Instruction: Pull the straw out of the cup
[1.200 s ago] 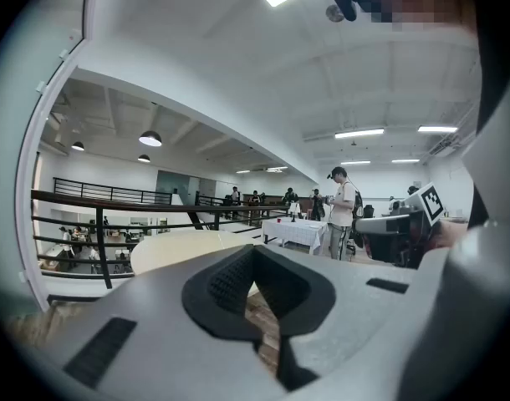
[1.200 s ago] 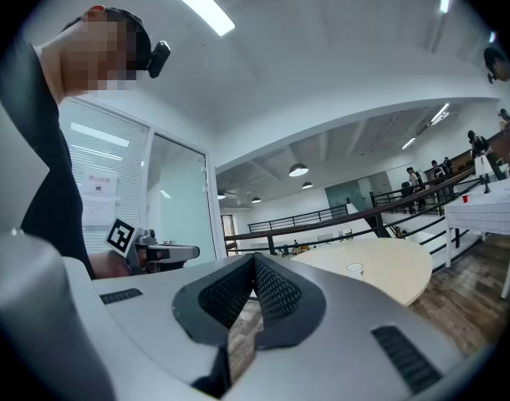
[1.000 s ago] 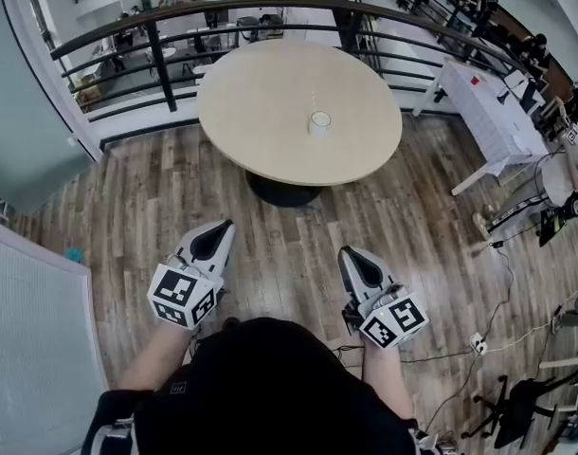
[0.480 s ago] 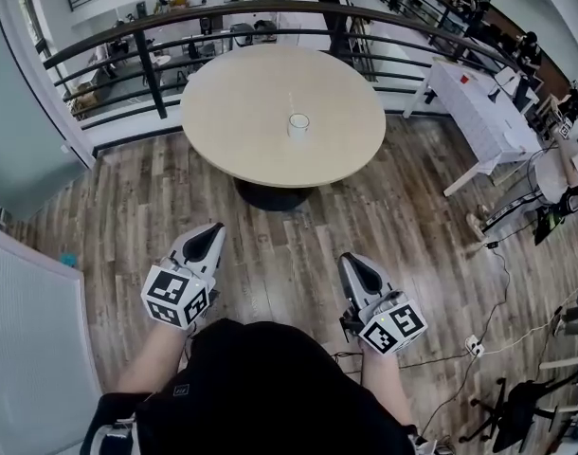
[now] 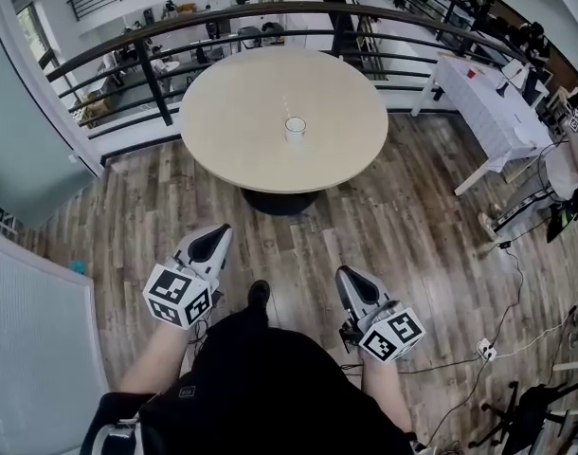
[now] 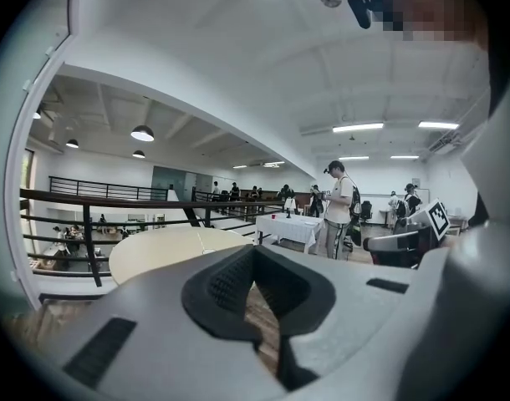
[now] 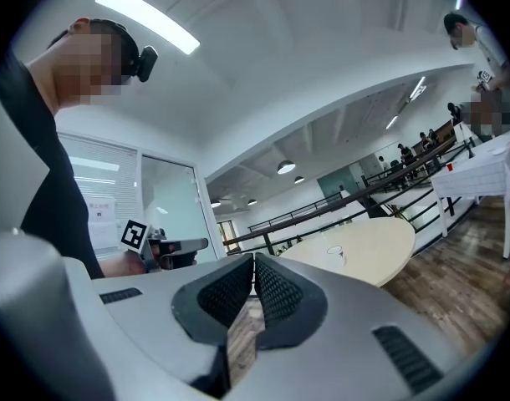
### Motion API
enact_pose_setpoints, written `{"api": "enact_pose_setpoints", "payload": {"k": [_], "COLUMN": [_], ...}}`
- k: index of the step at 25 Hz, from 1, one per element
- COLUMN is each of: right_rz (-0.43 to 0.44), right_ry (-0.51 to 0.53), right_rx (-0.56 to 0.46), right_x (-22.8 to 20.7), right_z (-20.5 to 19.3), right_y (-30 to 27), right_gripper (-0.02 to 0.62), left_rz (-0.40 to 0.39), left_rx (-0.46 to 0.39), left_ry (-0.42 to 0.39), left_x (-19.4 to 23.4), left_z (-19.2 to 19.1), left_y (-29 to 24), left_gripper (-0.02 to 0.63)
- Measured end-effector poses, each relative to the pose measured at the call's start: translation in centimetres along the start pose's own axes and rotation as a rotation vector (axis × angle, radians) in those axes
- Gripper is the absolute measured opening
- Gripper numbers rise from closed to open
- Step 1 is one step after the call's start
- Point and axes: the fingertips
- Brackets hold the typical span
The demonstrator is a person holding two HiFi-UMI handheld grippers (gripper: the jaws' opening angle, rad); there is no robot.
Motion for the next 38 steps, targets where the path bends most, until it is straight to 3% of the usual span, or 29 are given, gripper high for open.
{"api": "enact_pose_setpoints", "payload": {"k": [14, 21, 25, 29, 38], "right_rz": [0.013, 0.011, -0.013, -0.029, -0.054], "right_ry": [0.023, 0.048, 0.058, 0.04, -0.015], "right_rx": [0.065, 0.093, 0.103, 0.112, 0.145], "right_x": [-8.1, -11.9, -13.5, -14.9, -18.9], "right_z": [3.3, 5.6, 6.2, 6.3, 5.7], "right_y": [-10.4, -18.6, -22.6, -25.5, -29.1], "right_gripper": [0.023, 0.023, 0.023, 0.023, 0.023], "left_rz": [-0.039, -0.087, -0.133, -0.193, -0.243], "left_rx": [-0.052, -0.062, -0.052, -0.048, -0.028], "left_ry": [0.047, -0.012, -0.001, -0.014, 0.014], "left_x": [7.3, 13.0, 16.2, 17.7, 19.1], "left_z": [2.1, 3.6, 3.5, 3.6, 3.2], "left_y": [-11.1, -16.4, -18.5, -20.9, -26.3], "left_gripper": [0.002, 0.002, 0.002, 0.002, 0.003]}}
Point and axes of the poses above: the fingertips, and each gripper's own axes: y backward along the fingers, x to its left, z out of its top, and after that the axes turned 2 degrees about z, right-handed
